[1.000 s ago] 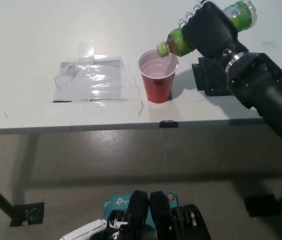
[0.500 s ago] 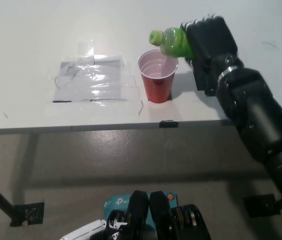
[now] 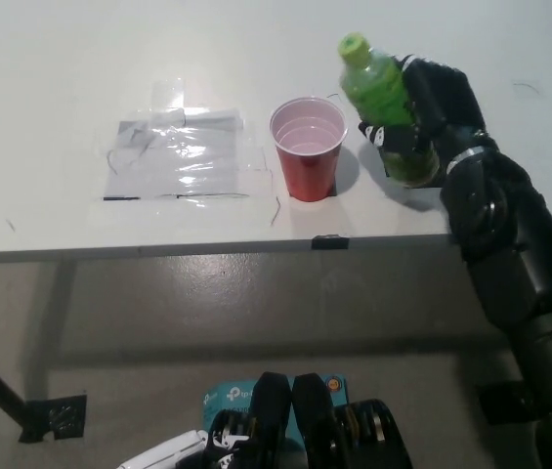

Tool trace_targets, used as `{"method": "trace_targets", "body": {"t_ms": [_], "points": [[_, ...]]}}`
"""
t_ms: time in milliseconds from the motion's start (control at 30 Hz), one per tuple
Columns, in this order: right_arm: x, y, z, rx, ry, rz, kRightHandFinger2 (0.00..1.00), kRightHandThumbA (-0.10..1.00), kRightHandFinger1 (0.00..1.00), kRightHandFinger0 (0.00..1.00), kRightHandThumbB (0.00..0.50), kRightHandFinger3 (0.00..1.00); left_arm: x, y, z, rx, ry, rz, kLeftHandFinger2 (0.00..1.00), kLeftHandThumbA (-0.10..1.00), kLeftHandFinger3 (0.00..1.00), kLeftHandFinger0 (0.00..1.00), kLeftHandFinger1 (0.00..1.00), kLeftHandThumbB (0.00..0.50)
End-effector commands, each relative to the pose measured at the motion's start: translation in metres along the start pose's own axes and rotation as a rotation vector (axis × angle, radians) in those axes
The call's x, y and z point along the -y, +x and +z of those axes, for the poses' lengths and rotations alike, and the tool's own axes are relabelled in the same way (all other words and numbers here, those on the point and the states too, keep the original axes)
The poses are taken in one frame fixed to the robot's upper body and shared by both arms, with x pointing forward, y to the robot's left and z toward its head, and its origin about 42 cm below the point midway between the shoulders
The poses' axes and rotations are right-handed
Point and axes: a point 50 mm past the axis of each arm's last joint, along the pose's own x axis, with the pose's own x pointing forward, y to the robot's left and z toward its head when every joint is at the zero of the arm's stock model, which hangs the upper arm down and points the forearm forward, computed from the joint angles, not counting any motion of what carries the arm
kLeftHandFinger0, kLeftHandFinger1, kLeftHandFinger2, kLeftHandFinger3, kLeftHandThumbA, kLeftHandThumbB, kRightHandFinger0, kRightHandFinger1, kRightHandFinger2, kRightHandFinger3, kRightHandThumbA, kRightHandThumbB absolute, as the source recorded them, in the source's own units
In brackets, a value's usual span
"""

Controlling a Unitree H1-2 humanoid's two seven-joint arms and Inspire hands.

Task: The robot uses its right hand to pick up a bottle kept in the middle of the desk and tilt it into a cup kept next to it to pour water out

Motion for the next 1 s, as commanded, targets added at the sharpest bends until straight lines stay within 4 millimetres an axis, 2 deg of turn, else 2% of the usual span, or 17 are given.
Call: {"method": "trace_targets", "body": {"t_ms": [0,67,200,233,267,333,467,567,633,767,867,967], "points": [[0.098,0.019,0.034,0.326,0.85,-0.41,0.03,-0.1,0.0,0.0,0.046,0.13,0.002,-0.005,0.006,0.038,0.028,-0.007,1.0,0.37,1.0,1.0,1.0,0.5],[0.1,0.017,0.027,0.296,0.848,-0.45,0.0,-0.1,0.0,0.0,0.058,0.12,0.002,-0.005,0.007,0.042,0.028,-0.013,1.0,0.36,1.0,1.0,1.0,0.5],[0.102,0.015,0.02,0.274,0.873,-0.503,0.01,-0.1,0.01,0.0,0.052,0.12,0.0,-0.005,0.006,0.042,0.035,-0.001,1.0,0.39,1.0,1.0,1.0,0.5],[0.102,0.015,0.019,0.272,0.877,-0.506,0.01,-0.1,0.0,0.0,0.016,0.12,0.0,-0.005,0.006,0.042,0.036,0.0,1.0,0.39,1.0,1.0,1.0,0.5],[0.103,0.014,0.016,0.271,0.888,-0.523,0.01,-0.1,0.0,0.0,0.053,0.13,0.0,-0.005,0.006,0.04,0.038,-0.004,1.0,0.38,1.0,1.0,1.0,0.5],[0.103,0.013,0.012,0.271,0.909,-0.544,0.01,-0.1,0.0,0.0,0.051,0.13,0.001,-0.005,0.006,0.046,0.019,-0.005,1.0,0.35,1.0,1.0,1.0,0.5],[0.097,0.011,0.005,0.254,0.955,-0.572,0.03,-0.1,0.0,0.0,0.064,0.15,0.001,-0.005,0.005,0.045,0.019,0.0,1.0,0.37,1.0,1.0,1.0,0.5],[0.083,0.007,-0.006,0.241,0.932,-0.556,0.0,-0.1,0.0,0.0,0.082,0.09,0.0,-0.005,0.006,0.043,0.024,-0.001,1.0,0.37,1.0,1.0,1.0,0.5],[0.075,0.004,-0.012,0.226,0.935,-0.552,0.01,-0.1,0.0,0.0,0.101,0.1,0.0,-0.005,0.006,0.043,0.027,-0.004,1.0,0.38,1.0,1.0,1.0,0.5],[0.061,-0.002,-0.022,0.195,0.89,-0.533,0.0,-0.1,0.0,0.0,0.202,0.1,0.001,-0.006,0.007,0.04,0.022,-0.003,1.0,0.37,1.0,1.0,1.0,0.5],[0.05,-0.004,-0.029,0.176,0.844,-0.507,0.0,-0.1,0.0,0.0,0.187,0.08,-0.001,-0.004,0.008,0.042,0.032,-0.001,1.0,0.38,1.0,1.0,1.0,0.5],[0.05,-0.004,-0.027,0.18,0.801,-0.479,0.0,-0.1,0.0,0.0,0.184,0.12,-0.003,-0.004,0.01,0.044,0.038,0.004,1.0,0.39,1.0,1.0,1.0,0.5]]}}
